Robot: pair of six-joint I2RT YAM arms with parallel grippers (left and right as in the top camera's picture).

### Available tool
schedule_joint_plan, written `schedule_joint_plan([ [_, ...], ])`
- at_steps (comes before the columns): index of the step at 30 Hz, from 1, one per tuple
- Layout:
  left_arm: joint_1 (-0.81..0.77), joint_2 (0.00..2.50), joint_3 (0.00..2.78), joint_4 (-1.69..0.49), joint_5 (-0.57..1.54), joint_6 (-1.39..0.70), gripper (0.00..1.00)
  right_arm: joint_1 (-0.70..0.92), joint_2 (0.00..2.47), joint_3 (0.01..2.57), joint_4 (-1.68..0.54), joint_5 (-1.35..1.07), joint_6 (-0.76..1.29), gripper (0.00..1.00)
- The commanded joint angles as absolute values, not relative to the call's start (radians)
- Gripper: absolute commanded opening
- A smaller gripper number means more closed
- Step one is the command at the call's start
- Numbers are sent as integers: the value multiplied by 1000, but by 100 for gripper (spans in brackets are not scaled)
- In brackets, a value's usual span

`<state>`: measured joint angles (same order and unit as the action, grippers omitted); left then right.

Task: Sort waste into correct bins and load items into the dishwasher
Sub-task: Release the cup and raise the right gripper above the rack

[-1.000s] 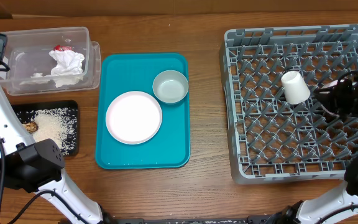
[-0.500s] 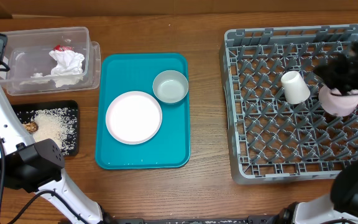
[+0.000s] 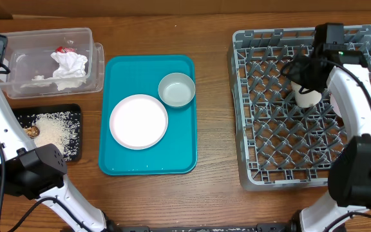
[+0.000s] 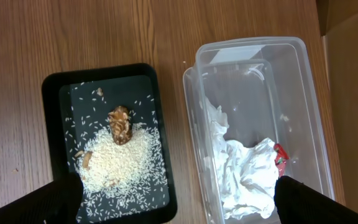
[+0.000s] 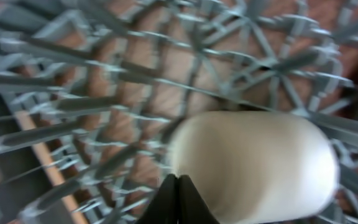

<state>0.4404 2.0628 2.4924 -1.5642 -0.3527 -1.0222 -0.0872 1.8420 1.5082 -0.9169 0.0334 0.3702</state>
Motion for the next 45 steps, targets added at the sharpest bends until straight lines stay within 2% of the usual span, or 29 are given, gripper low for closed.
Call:
schedule_joint_plan([
  [1,438,2067,2489,-1565,-373,-1032,100,-94,1847,1518,-928,149,398,4],
  [8,438,2068,2489,-1565,-373,-1032,100,-94,1847,1560,-1015,224,426,4],
  [18,438,2068,2489,-1565,-373,-1032,100,-93,1844,1769,-1269,267,511,4],
  [45,438,2068,2489,-1565,-373,-1032,100,-114,1858,1610,-1204,295,490,4],
])
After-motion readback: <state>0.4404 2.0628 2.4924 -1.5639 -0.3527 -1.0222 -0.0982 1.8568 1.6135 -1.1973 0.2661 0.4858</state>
